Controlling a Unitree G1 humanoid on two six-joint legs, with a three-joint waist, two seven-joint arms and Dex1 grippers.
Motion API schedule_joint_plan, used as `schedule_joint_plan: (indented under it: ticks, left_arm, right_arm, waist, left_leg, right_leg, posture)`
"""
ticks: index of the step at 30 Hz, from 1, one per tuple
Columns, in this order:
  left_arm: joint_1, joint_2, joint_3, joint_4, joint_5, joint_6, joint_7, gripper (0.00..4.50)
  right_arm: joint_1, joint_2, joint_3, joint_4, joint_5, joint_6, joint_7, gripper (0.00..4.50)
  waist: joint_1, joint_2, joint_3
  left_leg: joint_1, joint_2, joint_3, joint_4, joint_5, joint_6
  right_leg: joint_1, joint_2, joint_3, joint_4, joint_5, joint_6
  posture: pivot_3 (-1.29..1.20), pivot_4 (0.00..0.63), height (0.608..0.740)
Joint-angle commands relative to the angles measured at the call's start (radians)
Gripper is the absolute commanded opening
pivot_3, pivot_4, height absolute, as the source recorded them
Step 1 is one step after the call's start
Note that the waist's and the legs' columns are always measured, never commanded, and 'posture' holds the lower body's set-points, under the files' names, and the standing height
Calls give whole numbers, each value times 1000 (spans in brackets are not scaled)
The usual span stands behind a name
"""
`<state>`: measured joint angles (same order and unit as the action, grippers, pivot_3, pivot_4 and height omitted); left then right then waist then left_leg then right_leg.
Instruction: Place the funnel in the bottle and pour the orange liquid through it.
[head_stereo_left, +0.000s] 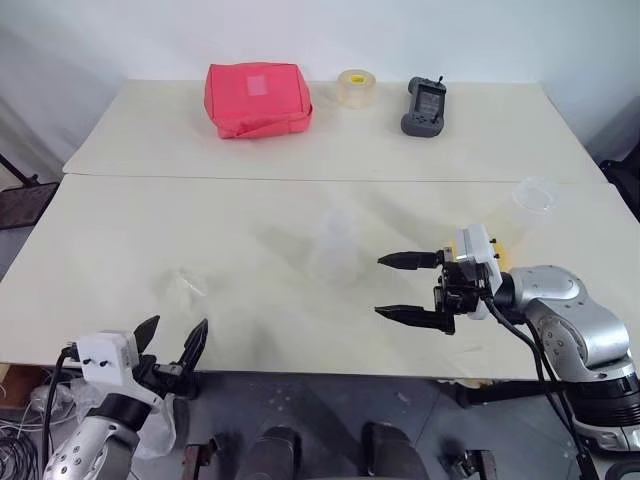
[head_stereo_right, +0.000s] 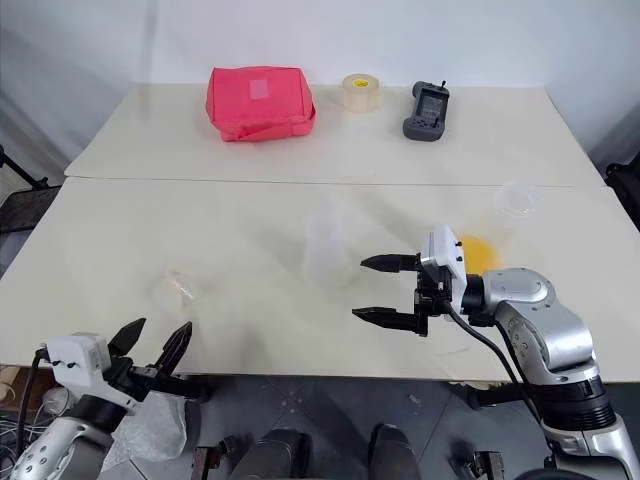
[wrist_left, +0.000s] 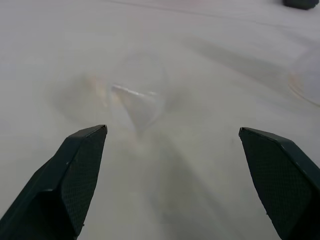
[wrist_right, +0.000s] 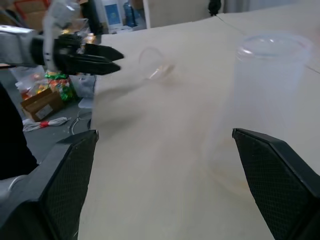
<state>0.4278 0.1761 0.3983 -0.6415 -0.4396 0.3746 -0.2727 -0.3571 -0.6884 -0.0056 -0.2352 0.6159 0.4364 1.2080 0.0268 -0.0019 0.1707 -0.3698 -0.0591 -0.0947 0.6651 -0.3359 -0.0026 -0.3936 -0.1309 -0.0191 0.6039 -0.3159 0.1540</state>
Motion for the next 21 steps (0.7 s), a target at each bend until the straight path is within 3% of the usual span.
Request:
schedule_joint_plan:
  ticks: [1, 21]
  left_arm:
    - [-47, -8, -5, 23, 54, -58, 57, 4491]
    - [-185, 39, -8, 187, 146, -140, 104, 4491]
  right_arm:
    - [-4, -3, -7, -59, 34, -10, 27, 4500]
    - [32, 62, -27, -98, 72, -12, -26, 4500]
  waist:
    - [0, 0, 0]
    - [0, 0, 0]
  left_leg:
    - [0, 0, 0, 0, 0, 0]
    - [0, 0, 0, 0, 0, 0]
  right_leg:
    - [0, 0, 0, 0, 0, 0]
    - [-1, 0, 0, 1, 0, 0]
  posture:
    - [0, 150, 740]
    - [0, 150, 740]
